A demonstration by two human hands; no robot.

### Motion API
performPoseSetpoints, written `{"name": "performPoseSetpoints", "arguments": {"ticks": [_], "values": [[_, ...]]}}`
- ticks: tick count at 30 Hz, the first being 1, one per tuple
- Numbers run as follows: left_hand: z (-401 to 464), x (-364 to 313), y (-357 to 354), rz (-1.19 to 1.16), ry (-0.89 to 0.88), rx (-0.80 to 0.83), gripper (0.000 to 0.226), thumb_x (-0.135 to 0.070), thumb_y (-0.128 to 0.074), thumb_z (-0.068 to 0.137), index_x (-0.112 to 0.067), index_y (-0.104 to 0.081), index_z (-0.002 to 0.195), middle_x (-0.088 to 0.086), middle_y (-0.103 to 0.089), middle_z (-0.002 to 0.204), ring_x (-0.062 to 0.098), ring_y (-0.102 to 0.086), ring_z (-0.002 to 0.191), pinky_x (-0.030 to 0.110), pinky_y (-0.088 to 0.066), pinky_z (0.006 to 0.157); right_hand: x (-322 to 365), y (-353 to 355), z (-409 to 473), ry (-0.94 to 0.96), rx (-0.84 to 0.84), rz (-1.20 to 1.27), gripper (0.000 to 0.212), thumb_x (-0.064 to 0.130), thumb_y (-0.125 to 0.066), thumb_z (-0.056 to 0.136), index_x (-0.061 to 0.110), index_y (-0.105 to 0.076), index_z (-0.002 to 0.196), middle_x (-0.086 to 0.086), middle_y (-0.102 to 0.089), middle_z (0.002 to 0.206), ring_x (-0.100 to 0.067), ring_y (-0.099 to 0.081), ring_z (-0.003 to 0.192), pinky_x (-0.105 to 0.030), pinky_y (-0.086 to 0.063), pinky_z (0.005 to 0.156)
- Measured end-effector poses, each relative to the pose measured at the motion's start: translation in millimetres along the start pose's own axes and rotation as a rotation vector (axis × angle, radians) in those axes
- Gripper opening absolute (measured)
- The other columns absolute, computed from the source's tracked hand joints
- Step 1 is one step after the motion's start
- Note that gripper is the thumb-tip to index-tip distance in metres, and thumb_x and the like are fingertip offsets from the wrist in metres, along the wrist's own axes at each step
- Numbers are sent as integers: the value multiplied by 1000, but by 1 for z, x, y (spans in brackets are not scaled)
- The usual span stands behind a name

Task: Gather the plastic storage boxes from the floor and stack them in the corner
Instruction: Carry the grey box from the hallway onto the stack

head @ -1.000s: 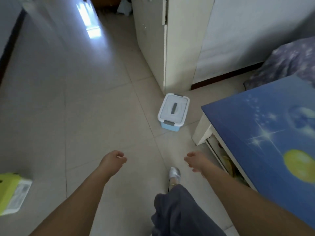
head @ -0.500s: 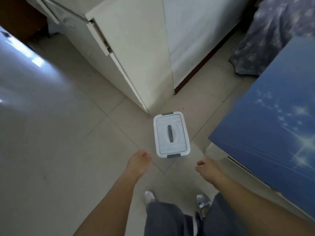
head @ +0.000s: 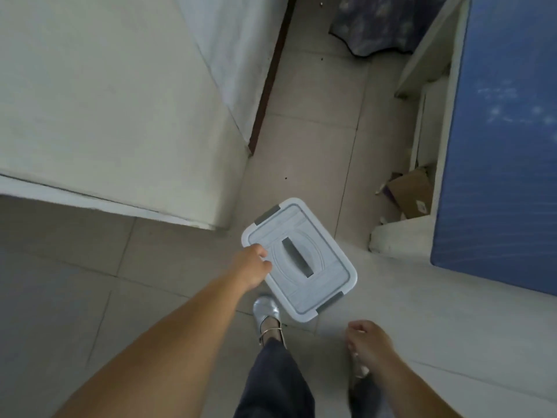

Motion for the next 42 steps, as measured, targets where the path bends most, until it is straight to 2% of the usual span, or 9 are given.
{"name": "performPoseSetpoints", "arguments": {"ticks": [3,8,11,16,19,23,26,32,42], "values": [[52,6,5,92,-24,-1,40,-22,-51,90,-11,-53,129,12,-57,133,27,-55,119,28,-40,95,10,-34,32,-86,-44,160,5,11,-58,83,14,-62,82,-11,-63,79,-31,-60,78,-38,-49,75],[126,7,-12,202,-41,-3,47,-23,-51,91,-12,-46,136,13,-49,142,29,-50,126,32,-38,104,10,-57,102,-248,-159,395,18,11,-58,83,12,-51,66,-5,-46,57,-20,-41,52,-32,-38,60],[183,7,-34,244,-58,-40,57,-22,-54,90,-10,-38,143,16,-42,147,31,-45,132,32,-36,106,-10,-67,158,-361,-266,512,18,18,-61,83,2,-55,89,-12,-52,69,-25,-48,61,-30,-38,61],[234,5,-32,308,-78,-158,79,-37,-65,81,-12,-28,146,21,-34,148,38,-36,135,45,-37,109,-28,-83,199,-443,-308,694,59,35,-68,79,0,-52,123,-18,-61,109,-34,-59,95,-37,-45,78],[261,13,-38,311,-60,-179,96,-51,-68,76,-15,-18,150,19,-28,152,37,-28,141,49,-29,113,-42,-98,220,-465,-294,751,65,47,-70,75,3,-52,119,-14,-62,107,-33,-61,92,-36,-47,76],[284,19,-37,137,-91,-151,91,-52,-78,64,-13,-38,136,15,-53,134,36,-53,122,49,-43,102,-47,-121,229,-466,-175,893,45,54,-66,77,11,-54,85,-1,-57,79,-21,-55,70,-32,-46,63],[279,24,-34,69,-77,-122,81,-45,-80,66,-8,-44,128,14,-58,128,33,-57,116,45,-47,98,-45,-126,221,-454,-113,917,47,52,-65,79,13,-52,103,-1,-58,82,-22,-55,78,-42,-47,81],[232,44,-17,-1,36,-118,72,-39,-76,74,-4,-43,128,18,-56,129,36,-57,115,45,-47,98,-35,-91,189,-402,-95,706,54,53,-65,78,12,-53,110,-4,-58,83,-26,-56,80,-44,-48,88],[41,12,46,-104,66,-141,66,-31,-74,75,-4,-45,128,16,-58,129,35,-59,113,44,-47,98,-5,8,24,-241,-136,633,62,44,-64,82,4,-53,127,-15,-62,120,-36,-59,108,-45,-47,96]]}}
Point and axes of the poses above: each hand's wrist, its own z-axis towards the middle knuckle, its own y-axis out of the back of the hand, x = y × z, the point moved 8 cm from there along z, towards the middle knuckle
